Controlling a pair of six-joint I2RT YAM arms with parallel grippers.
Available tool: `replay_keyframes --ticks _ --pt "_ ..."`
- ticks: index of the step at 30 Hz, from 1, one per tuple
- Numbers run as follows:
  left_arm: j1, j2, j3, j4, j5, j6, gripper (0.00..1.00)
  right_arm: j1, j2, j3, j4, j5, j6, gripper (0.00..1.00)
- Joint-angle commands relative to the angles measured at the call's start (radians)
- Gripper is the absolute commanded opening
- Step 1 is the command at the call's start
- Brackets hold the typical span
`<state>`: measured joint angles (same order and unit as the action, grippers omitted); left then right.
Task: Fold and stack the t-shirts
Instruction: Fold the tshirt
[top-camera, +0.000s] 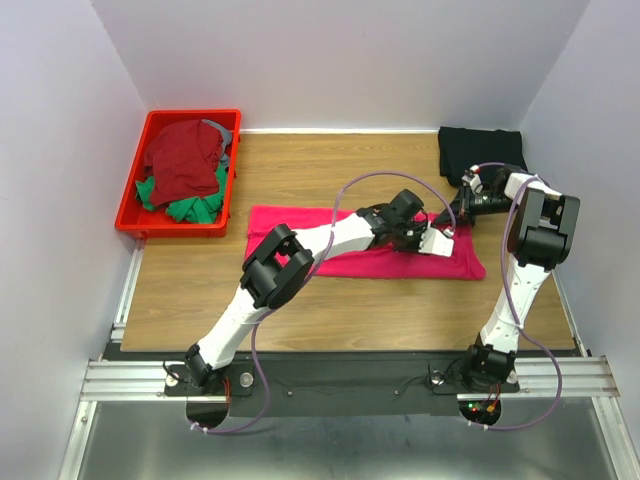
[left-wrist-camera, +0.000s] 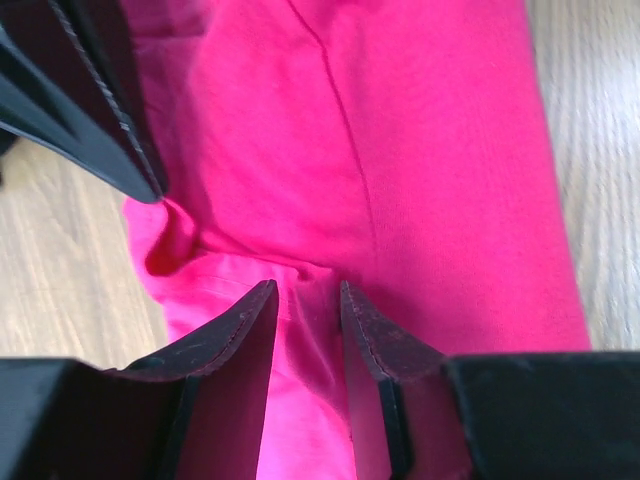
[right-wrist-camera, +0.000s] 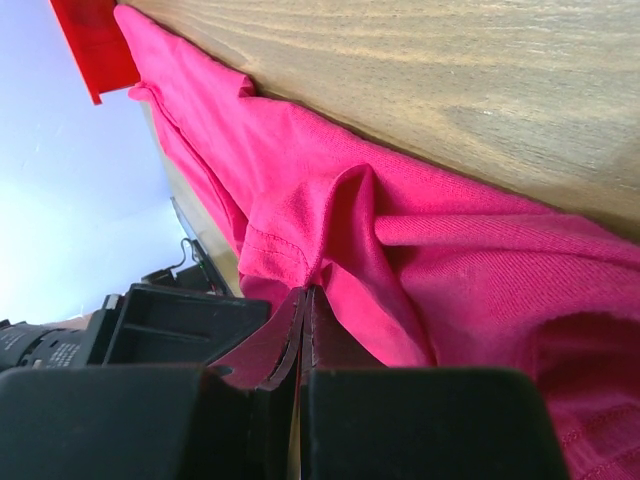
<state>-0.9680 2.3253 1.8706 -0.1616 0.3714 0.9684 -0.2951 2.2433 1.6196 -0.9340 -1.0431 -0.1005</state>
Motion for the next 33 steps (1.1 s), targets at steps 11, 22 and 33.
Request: replay_keyframes --ticks 11,22,33 --pt "0.006 -0.009 0.036 0.01 0.032 0.03 0.15 -0.001 0.004 0.006 0.004 -0.006 -0.008 0.01" --pt "0.067 -0.106 0.018 -0.004 0.076 -0.023 0.0 -0.001 -0.056 0.007 -0.003 -0.011 -0.008 0.01" --pt "0.083 -0.253 -0.159 0.027 0.136 -0.005 0.0 -0.001 -0.157 -0.092 -0.071 0.021 -0.074 0.0"
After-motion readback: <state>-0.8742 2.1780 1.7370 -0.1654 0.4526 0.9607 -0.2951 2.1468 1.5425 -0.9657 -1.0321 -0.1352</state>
